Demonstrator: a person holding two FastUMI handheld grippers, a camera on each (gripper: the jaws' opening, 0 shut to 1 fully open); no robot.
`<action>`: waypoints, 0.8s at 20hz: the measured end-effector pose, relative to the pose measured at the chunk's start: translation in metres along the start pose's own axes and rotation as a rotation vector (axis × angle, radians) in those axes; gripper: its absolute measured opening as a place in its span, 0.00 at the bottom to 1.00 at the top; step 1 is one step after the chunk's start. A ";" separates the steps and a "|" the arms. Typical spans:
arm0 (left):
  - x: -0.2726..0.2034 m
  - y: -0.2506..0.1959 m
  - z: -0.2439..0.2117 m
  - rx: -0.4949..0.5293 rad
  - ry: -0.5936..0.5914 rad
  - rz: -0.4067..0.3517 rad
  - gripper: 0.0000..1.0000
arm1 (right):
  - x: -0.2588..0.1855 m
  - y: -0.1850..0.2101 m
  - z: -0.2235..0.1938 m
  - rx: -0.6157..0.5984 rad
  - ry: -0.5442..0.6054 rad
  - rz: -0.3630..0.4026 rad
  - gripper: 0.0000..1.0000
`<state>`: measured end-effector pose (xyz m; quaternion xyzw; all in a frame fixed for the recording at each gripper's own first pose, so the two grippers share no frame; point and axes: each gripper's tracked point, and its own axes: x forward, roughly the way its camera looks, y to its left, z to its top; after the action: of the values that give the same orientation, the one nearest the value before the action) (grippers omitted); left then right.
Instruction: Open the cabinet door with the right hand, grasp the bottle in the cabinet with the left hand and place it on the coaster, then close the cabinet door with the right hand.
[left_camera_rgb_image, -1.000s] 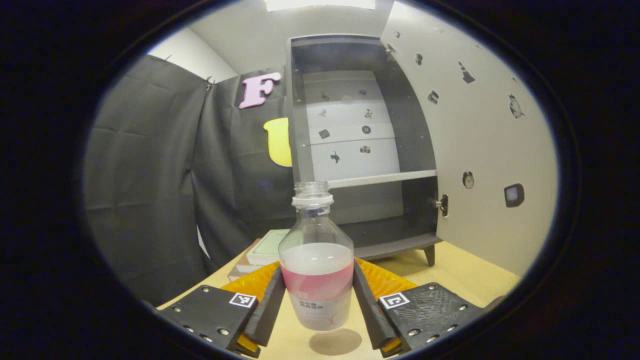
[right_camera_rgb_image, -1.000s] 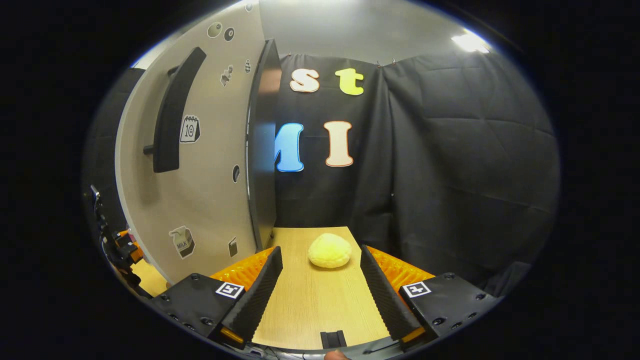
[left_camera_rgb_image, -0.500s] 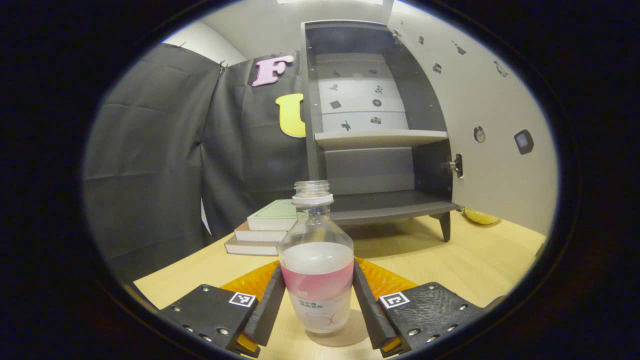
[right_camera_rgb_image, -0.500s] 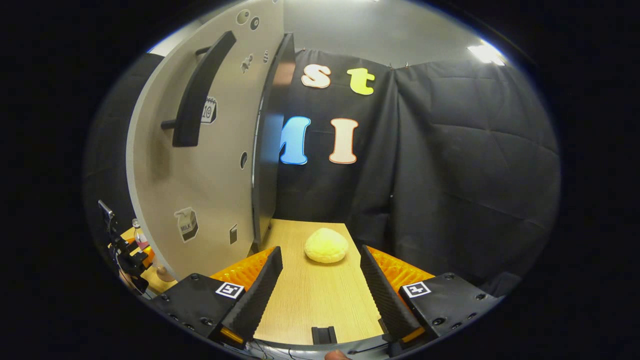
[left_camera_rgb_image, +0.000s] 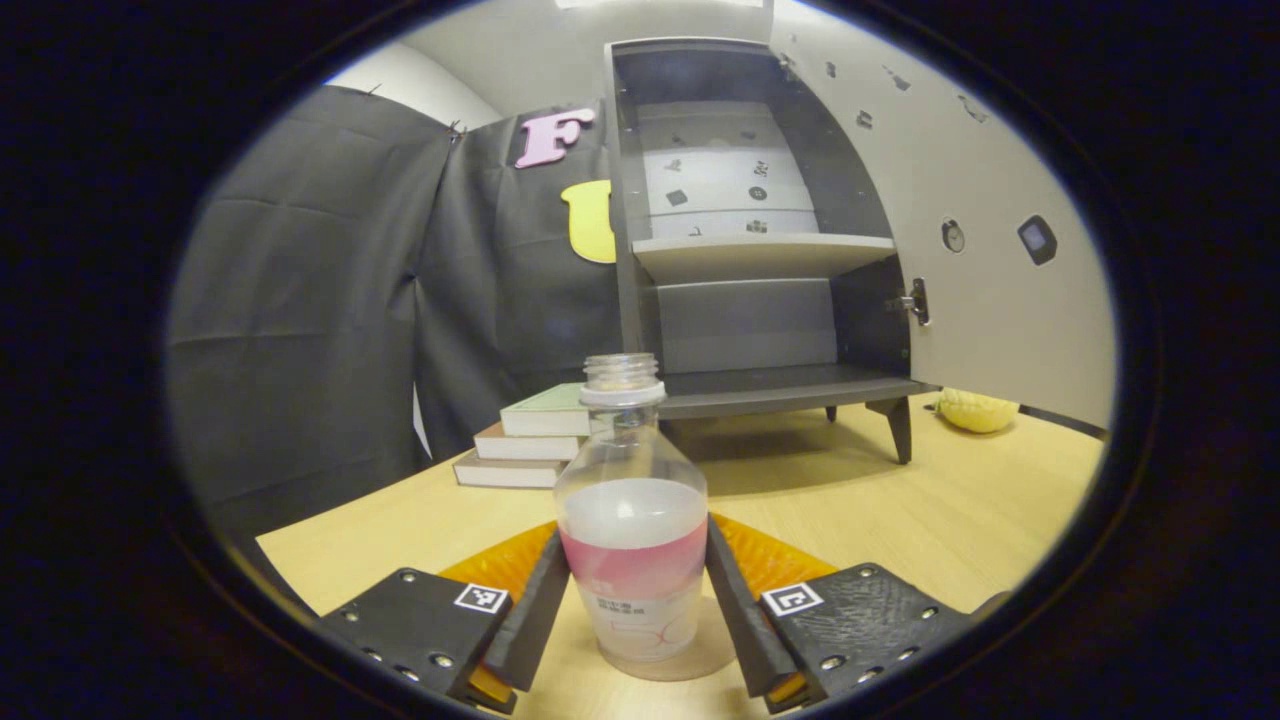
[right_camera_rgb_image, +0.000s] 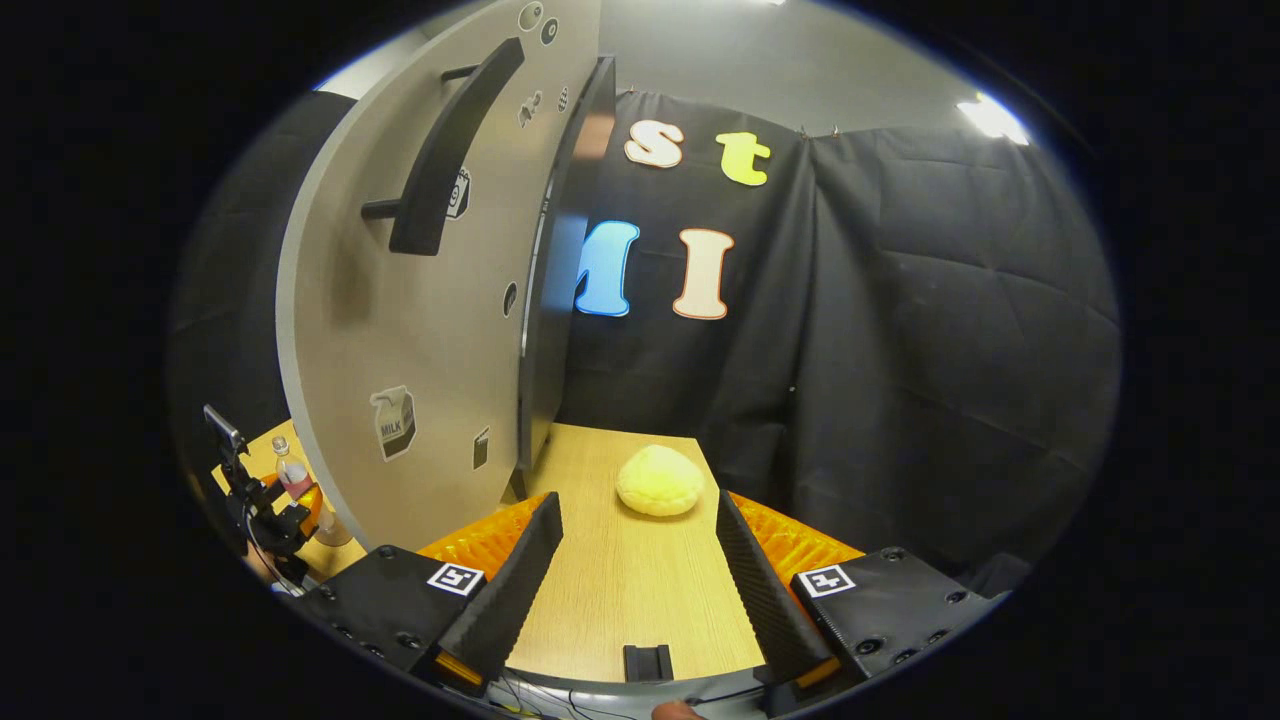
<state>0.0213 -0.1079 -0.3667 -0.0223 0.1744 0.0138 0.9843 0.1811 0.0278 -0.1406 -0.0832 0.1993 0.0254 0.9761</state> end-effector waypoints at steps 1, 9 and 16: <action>0.001 0.003 0.000 0.006 0.005 0.013 0.81 | 0.000 0.001 0.000 0.001 0.001 0.004 0.98; -0.015 0.000 0.061 0.016 -0.058 -0.007 0.82 | -0.006 0.008 0.013 0.020 -0.029 0.035 0.98; -0.052 0.023 0.167 0.003 -0.119 0.045 0.82 | -0.011 0.004 0.041 0.123 -0.084 0.075 0.98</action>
<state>0.0292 -0.0782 -0.1930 -0.0159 0.1160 0.0370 0.9924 0.1870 0.0392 -0.0997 -0.0143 0.1623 0.0533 0.9852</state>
